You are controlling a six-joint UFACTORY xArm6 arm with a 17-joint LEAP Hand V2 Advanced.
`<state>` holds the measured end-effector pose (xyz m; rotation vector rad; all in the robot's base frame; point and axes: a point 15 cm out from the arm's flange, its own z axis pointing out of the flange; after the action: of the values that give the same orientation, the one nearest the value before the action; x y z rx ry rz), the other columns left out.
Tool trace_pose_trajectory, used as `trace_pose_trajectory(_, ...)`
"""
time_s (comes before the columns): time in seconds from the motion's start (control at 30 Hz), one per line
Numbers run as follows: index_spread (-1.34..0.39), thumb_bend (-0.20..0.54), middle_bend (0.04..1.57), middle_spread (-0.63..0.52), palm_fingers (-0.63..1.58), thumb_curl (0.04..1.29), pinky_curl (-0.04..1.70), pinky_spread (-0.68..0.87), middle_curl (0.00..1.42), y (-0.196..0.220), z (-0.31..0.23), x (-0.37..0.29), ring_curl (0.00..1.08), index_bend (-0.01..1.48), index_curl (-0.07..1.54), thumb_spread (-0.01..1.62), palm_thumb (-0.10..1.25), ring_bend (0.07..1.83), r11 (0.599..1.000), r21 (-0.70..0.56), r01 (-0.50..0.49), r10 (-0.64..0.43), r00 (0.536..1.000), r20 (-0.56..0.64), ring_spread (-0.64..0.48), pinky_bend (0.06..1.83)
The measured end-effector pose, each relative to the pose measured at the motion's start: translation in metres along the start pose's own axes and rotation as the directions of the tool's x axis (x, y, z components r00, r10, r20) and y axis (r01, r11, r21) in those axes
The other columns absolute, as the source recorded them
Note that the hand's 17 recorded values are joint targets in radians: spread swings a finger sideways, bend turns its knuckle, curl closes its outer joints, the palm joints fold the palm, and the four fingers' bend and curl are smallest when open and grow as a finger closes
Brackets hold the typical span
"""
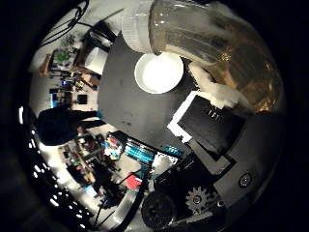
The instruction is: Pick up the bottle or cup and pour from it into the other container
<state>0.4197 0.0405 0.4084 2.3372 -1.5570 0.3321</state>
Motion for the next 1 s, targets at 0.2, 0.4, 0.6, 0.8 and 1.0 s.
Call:
trace_pose_trajectory(0.2,-0.18,-0.019,1.36,-0.1,1.15,0.97,0.93,-0.22,0.73,-0.01,-0.005,-0.011,0.69,1.18,0.78,0.53,1.06,1.43,0.995,-0.08,0.066,-0.083,0.968,-0.235,-0.19,1.31)
trace_pose_trajectory(0.4,-0.19,-0.02,1.37,-0.1,1.14,0.97,0.93,-0.22,0.73,-0.027,-0.01,-0.025,0.69,1.19,0.78,0.53,1.05,1.42,0.977,-0.186,0.104,-0.178,0.875,-0.449,-0.19,1.31)
trace_pose_trajectory(0.6,-0.19,-0.019,1.37,-0.1,1.13,0.97,0.94,-0.23,0.73,-0.045,-0.021,-0.03,0.71,1.19,0.77,0.53,1.06,1.4,0.964,-0.25,0.086,-0.22,0.784,-0.581,-0.2,1.31)
trace_pose_trajectory(0.8,-0.19,-0.022,1.38,-0.1,1.13,0.97,0.94,-0.23,0.73,-0.064,-0.023,-0.036,0.73,1.19,0.77,0.53,1.05,1.39,0.952,-0.299,0.065,-0.26,0.691,-0.675,-0.21,1.31)
trace_pose_trajectory(1.0,-0.19,-0.02,1.38,-0.1,1.13,0.97,0.94,-0.23,0.72,-0.078,-0.017,-0.051,0.75,1.19,0.78,0.53,1.04,1.37,0.938,-0.343,0.055,-0.302,0.617,-0.727,-0.21,1.31)
